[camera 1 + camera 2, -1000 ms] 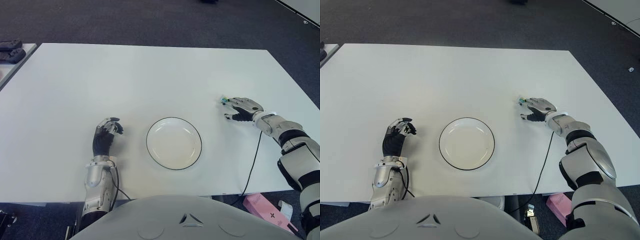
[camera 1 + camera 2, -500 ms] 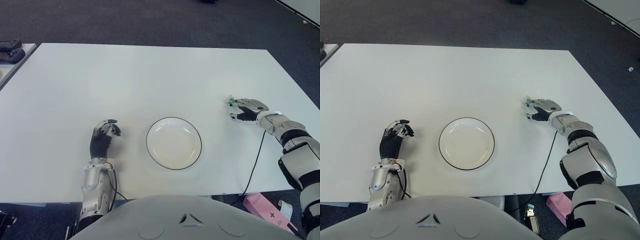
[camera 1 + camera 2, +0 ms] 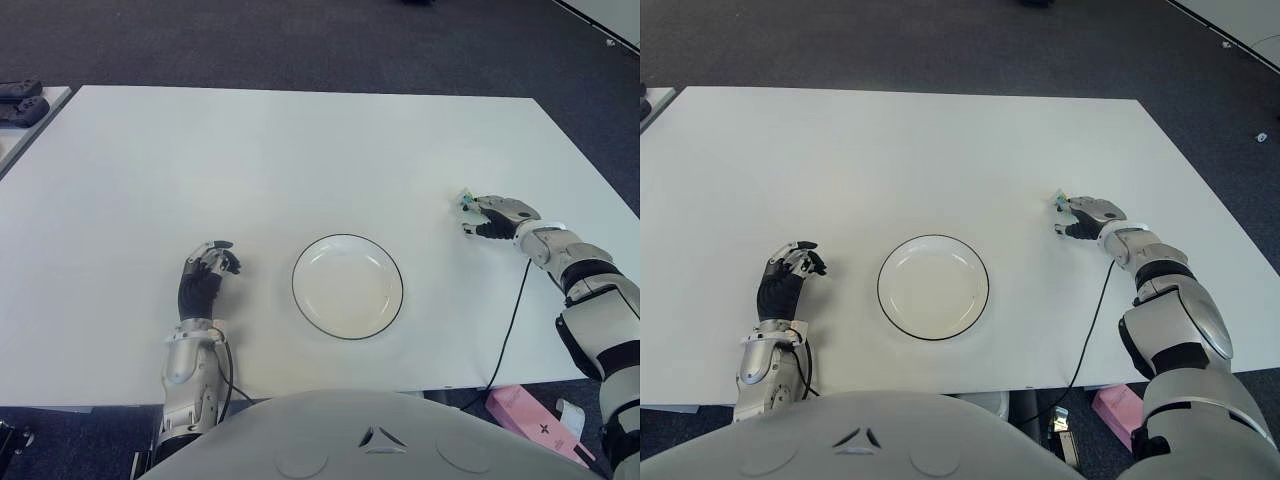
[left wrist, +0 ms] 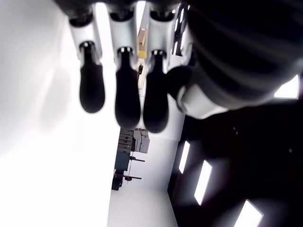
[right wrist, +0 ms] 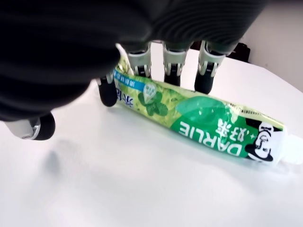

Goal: Put the toothpaste on the table into the plate.

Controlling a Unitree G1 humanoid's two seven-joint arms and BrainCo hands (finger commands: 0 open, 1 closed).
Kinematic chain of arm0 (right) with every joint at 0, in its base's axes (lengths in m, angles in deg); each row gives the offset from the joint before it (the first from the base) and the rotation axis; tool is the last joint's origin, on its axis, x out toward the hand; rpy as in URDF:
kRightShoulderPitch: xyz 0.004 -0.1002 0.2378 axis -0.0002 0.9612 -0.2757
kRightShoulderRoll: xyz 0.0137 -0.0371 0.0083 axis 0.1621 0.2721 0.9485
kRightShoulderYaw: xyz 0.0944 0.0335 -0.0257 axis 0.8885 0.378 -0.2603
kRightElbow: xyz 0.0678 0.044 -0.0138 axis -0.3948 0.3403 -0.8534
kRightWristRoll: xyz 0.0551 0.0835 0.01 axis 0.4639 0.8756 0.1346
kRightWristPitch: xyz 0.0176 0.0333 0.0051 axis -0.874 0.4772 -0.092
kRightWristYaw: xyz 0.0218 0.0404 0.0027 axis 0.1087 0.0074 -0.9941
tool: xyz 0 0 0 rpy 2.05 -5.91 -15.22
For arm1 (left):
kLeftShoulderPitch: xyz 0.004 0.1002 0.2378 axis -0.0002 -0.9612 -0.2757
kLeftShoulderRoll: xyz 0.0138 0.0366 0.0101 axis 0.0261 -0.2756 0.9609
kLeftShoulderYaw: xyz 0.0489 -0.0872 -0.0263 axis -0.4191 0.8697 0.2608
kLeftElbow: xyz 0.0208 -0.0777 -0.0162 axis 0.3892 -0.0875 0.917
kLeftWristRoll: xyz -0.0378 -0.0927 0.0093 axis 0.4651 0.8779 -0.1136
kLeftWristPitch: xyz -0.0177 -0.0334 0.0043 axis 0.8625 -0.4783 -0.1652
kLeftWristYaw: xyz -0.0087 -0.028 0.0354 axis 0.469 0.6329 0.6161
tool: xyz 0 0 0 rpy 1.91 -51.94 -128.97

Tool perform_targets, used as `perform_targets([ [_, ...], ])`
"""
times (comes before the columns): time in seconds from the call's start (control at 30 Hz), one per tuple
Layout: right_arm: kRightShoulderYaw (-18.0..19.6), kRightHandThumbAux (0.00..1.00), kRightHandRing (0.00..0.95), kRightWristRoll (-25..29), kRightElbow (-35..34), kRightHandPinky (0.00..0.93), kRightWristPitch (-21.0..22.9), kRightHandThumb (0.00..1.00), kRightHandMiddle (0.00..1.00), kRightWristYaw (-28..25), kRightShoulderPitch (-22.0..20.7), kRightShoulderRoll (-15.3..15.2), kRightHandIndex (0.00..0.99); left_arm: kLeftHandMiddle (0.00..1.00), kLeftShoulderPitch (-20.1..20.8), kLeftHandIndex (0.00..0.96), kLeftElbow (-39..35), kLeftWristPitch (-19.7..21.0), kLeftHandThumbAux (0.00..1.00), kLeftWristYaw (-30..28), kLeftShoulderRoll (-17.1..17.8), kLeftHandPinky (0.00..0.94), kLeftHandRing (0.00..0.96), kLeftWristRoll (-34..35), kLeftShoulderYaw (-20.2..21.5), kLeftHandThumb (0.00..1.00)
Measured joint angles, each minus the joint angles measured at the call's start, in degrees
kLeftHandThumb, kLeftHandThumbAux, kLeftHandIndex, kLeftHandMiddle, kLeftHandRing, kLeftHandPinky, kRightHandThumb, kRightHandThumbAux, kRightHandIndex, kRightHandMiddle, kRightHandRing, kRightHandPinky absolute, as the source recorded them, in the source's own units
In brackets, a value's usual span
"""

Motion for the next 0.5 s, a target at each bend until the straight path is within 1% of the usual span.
perform_targets([
  [0.1,0.1,0.248,0.000,-0.1,-0.9,0.000,-0.7,0.540,0.000,5.4,0.0,-0.4,0.000,0.608,0.0,0.434,0.0,0.0,0.719,0.0,0.0,0.570,0.588,0.0,0.0,0.700],
  [0.5,-0.1,0.237,0.000,-1.8,-0.6,0.000,-2.9,0.556,0.000,35.4,0.6,-0.5,0.000,0.606,0.6,0.434,0.0,0.5,0.719,0.0,0.0,0.573,0.584,-0.1,0.0,0.702],
])
